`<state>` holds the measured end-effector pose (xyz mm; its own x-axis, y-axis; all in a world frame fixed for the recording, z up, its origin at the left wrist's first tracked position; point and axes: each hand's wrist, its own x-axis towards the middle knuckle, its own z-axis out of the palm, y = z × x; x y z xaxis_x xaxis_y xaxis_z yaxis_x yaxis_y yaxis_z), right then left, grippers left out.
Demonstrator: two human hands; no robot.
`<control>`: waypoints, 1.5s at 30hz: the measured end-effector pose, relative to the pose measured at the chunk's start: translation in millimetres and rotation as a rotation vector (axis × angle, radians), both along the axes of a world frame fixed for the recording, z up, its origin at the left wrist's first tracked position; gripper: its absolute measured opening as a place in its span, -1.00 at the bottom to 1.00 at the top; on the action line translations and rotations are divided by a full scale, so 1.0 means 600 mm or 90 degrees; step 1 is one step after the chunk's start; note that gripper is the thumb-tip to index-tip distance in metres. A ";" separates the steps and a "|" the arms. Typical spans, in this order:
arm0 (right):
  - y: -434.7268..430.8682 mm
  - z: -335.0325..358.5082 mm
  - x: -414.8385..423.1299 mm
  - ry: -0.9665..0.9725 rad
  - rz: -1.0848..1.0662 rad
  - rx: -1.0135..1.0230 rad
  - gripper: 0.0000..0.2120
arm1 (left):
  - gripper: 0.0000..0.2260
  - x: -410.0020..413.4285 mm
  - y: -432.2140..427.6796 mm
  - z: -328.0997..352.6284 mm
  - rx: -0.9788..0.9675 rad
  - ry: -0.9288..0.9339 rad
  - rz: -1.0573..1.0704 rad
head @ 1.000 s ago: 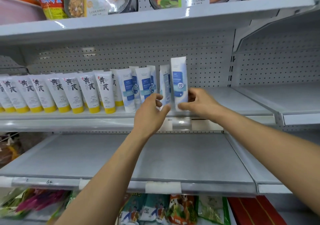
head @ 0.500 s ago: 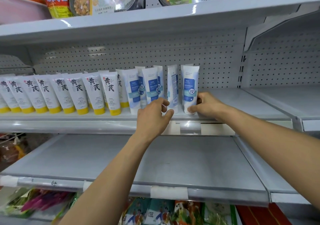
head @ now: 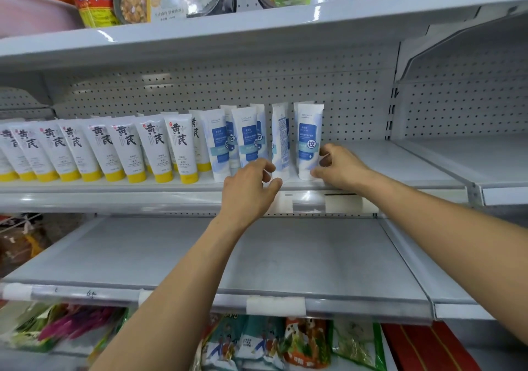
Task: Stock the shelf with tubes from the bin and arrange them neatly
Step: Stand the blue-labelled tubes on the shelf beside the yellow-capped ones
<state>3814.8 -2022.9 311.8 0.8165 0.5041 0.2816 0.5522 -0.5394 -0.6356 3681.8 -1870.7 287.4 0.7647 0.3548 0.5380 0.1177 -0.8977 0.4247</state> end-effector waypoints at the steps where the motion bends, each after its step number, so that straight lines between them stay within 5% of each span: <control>1: -0.010 -0.002 -0.013 -0.036 -0.014 -0.010 -0.53 | -0.77 -0.009 -0.004 -0.002 0.000 -0.004 -0.002; 6: -0.059 -0.021 -0.094 -0.264 -0.021 -0.068 -0.61 | -0.77 -0.074 -0.024 -0.036 -0.021 -0.004 -0.011; 20: 0.064 -0.141 -0.287 -0.291 0.249 -0.185 -0.68 | -0.79 -0.321 0.048 -0.168 -0.119 0.077 0.105; 34: 0.595 -0.301 -0.567 -0.203 0.537 -0.233 -0.72 | -0.79 -0.667 0.465 -0.317 -0.254 0.189 0.326; 45: 0.921 -0.489 -0.687 0.036 0.595 -0.349 -0.72 | -0.79 -0.811 0.744 -0.479 -0.437 0.254 0.423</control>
<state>3402.6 -1470.6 18.6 0.0488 0.9792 -0.1970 0.8698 -0.1386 -0.4736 3195.2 -1424.2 0.1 0.3809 0.9051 -0.1890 0.7457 -0.1798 0.6415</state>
